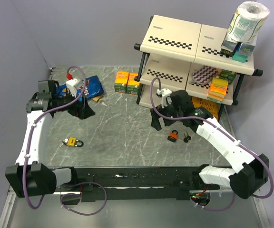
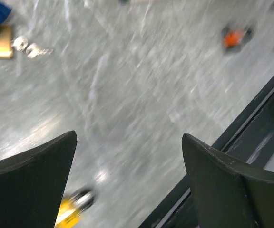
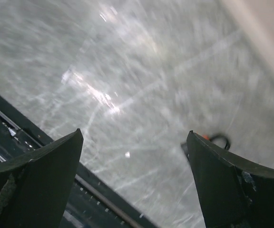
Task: Lock with the key
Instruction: Place the lock at the center of the board, then pick up the lock from the center of the board.
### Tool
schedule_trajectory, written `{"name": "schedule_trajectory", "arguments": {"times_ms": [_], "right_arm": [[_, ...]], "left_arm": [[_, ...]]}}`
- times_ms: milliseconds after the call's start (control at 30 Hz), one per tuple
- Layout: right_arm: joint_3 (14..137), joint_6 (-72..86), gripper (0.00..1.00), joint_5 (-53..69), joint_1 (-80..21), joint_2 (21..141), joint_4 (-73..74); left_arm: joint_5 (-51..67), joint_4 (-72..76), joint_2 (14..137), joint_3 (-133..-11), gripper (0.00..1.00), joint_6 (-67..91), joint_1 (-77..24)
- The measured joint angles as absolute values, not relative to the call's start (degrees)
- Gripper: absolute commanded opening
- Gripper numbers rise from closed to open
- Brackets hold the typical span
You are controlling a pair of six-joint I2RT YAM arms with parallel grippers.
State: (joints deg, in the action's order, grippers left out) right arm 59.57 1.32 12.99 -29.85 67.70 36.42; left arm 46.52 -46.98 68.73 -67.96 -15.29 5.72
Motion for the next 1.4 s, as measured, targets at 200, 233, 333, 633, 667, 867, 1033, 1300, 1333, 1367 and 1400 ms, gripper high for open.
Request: {"name": "schedule_trajectory", "arguments": {"times_ms": [200,233,333,633,667,867,1033,1300,1333,1367,1400], "right_arm": [[65.3,-6.6,1.0,12.6,-31.9,66.5,33.5],[65.7,-7.5,1.0,12.4,-31.9,66.5,33.0],[66.1,-9.7,1.0,12.5,-31.8,66.4,31.7],[70.3,-13.2,1.0,19.4,-31.8,68.2,33.5],[70.9,-13.3,1.0,20.3,-31.8,68.4,34.1],[71.6,-13.6,1.0,23.9,-31.7,69.6,36.7],[72.0,-13.5,1.0,24.7,-31.4,71.5,38.5],[72.2,-13.0,1.0,25.1,-29.8,72.4,39.4],[72.3,-12.9,1.0,25.1,-29.7,72.6,39.6],[72.4,-12.8,1.0,25.1,-29.6,72.7,39.6],[72.4,-12.7,1.0,25.2,-29.6,72.8,39.6]], "left_arm": [[39.4,-62.2,71.4,-69.3,0.96,-46.9,10.1],[37.2,-63.8,71.1,-68.3,0.96,-52.1,10.6],[30.6,-66.2,69.2,-62.8,0.97,-66.5,11.4],[19.4,-63.8,70.4,-49.8,0.99,-89.3,12.0],[19.1,-62.9,71.8,-49.8,0.99,-90.4,12.1],[16.7,-58.5,79.7,-50.2,0.97,-94.8,12.1],[16.6,-56.0,82.5,-50.5,0.95,-96.9,12.1],[16.7,-51.2,84.5,-47.8,0.88,-97.6,11.9],[16.6,-50.5,84.6,-47.0,0.84,-97.6,11.9],[16.6,-49.8,84.7,-46.3,0.83,-97.6,11.9],[16.7,-49.3,84.8,-45.8,0.82,-97.6,11.9]]}}
